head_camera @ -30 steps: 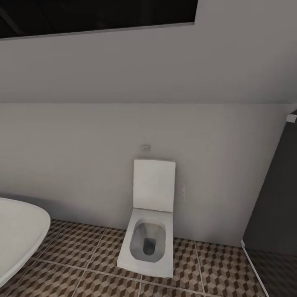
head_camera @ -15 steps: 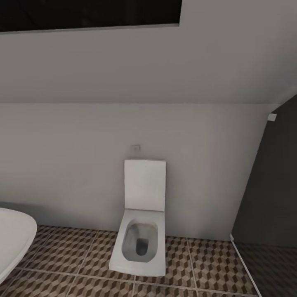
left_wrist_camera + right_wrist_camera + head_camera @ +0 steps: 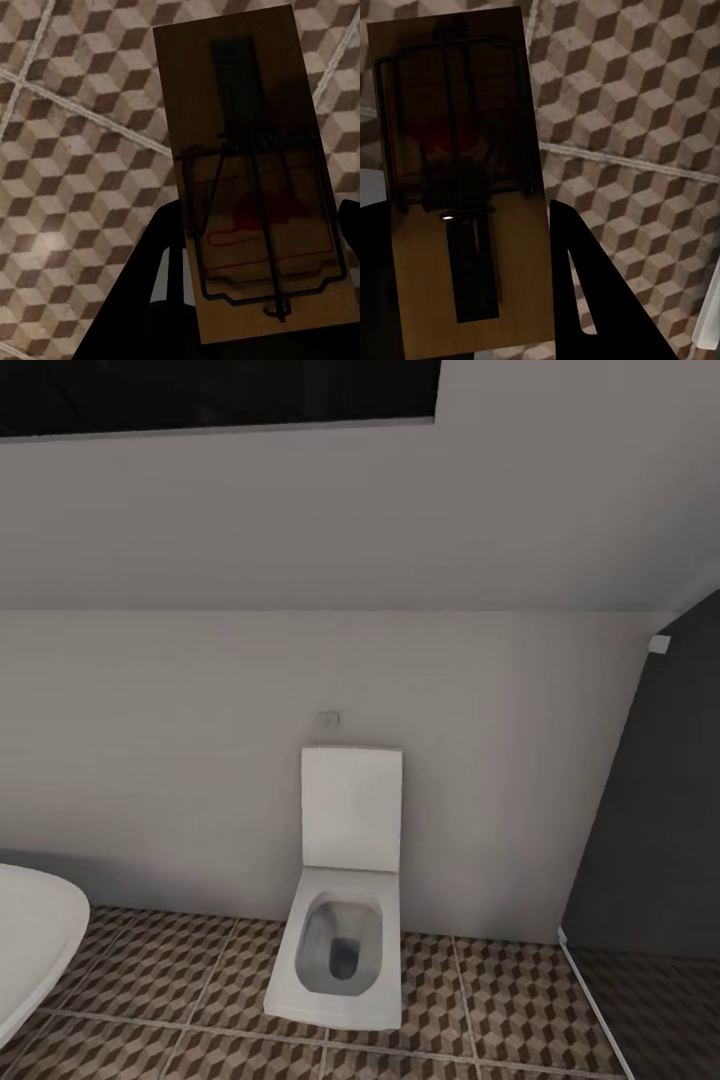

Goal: Take the four mousetraps from the cabinet in the bathroom and place them on the bathroom floor. Make sure all four end up on the same floor surface, and ensure that at least two of them are either under or directly next to the same bathroom sink.

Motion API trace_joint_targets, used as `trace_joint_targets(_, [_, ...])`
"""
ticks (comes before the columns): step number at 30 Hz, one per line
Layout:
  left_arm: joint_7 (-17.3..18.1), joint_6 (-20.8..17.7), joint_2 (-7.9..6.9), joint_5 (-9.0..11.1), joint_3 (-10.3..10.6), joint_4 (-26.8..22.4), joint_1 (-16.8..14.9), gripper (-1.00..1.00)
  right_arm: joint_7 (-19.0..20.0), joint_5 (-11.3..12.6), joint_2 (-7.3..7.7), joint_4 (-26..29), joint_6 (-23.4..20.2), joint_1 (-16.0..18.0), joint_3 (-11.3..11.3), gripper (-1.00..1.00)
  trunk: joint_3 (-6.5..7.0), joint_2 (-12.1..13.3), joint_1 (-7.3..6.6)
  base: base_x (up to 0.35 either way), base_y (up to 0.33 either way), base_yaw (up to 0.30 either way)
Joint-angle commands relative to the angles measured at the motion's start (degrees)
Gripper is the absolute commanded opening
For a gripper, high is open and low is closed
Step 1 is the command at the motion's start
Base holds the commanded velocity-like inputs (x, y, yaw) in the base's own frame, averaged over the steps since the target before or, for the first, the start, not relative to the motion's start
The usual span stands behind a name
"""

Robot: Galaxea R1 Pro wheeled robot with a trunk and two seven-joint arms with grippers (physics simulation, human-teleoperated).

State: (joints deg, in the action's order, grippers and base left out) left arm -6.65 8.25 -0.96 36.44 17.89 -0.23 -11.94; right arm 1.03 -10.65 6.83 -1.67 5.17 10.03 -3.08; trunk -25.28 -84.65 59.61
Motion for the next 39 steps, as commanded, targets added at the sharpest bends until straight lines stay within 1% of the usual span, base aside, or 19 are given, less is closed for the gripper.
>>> trace_joint_targets(1, [-0.47,0.07,0.02,0.12,0.48,-0.04,-0.02,-1.00,0.13,-0.24,0.03,-0.18,0.35,0.08,-0.34,-1.00,-0.06,-0.03,0.00,0.000,0.000,0.000])
trace_joint_targets(16, [-0.79,0.42,0.22,0.11,0.48,-0.04,-0.02,-1.00,0.11,-0.28,0.10,-0.16,0.75,0.08,-0.34,-1.00,-0.06,-0.03,0.00,0.000,0.000,0.000])
trace_joint_targets(39, [-0.90,1.02,-0.01,0.21,0.45,-0.10,-0.02,-1.00,0.11,-0.40,0.03,-0.10,0.88,0.08,-0.22,-1.00,-0.06,-0.03,0.00,0.000,0.000,0.000])
